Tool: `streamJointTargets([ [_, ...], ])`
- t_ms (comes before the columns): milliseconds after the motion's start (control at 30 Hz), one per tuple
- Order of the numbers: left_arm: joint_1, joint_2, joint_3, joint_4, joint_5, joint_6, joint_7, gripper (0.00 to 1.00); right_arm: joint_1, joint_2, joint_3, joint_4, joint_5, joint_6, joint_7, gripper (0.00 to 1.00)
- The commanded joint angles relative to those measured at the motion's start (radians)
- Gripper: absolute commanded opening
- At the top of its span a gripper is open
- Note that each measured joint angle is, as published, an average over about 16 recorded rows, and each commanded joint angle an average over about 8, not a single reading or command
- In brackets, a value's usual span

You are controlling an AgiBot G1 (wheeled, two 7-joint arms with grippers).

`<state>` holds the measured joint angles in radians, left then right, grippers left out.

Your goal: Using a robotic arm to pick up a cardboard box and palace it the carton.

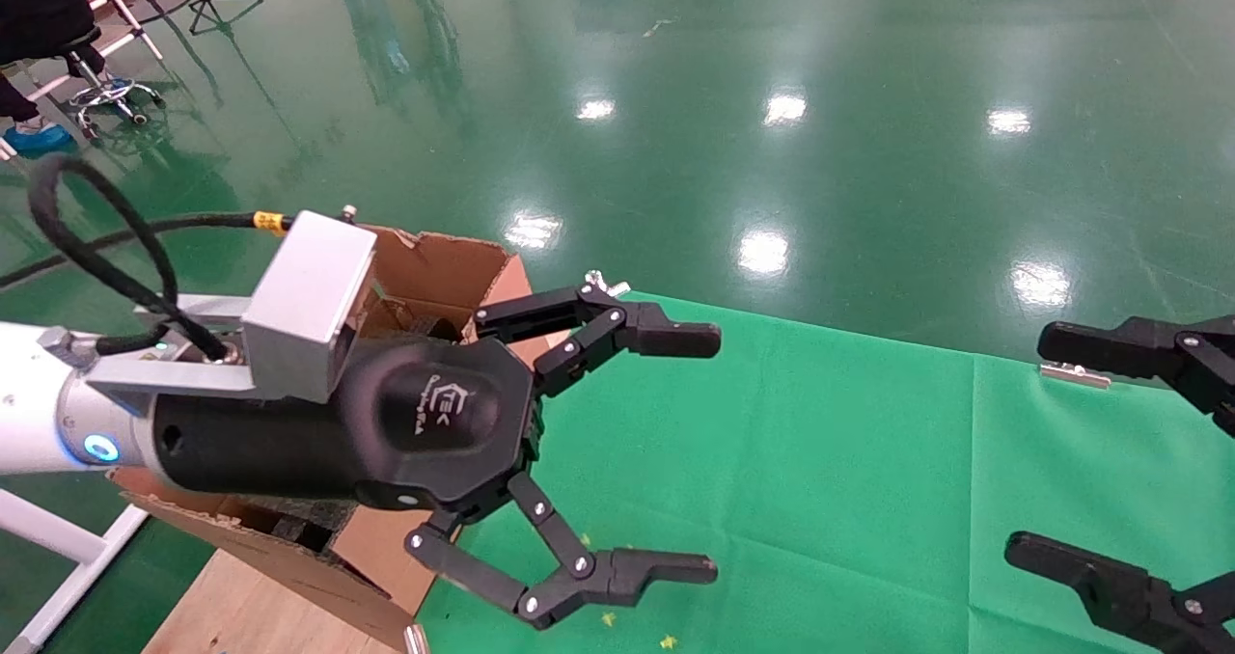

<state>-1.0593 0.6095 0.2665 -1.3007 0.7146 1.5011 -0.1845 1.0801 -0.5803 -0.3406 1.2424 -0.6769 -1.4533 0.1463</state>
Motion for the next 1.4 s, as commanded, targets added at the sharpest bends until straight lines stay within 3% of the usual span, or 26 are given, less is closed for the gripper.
streamJointTargets([
  [33,0.017,-0.002,-0.015,-0.019,-0.018,0.006,0.004,1.00,0.000,0.000,0.000,0.000,0.000,0.000,0.000,1.00],
  [1400,-0.015,0.002,0.013,0.017,0.016,-0.006,-0.003,1.00,0.000,0.000,0.000,0.000,0.000,0.000,0.000,1.00],
])
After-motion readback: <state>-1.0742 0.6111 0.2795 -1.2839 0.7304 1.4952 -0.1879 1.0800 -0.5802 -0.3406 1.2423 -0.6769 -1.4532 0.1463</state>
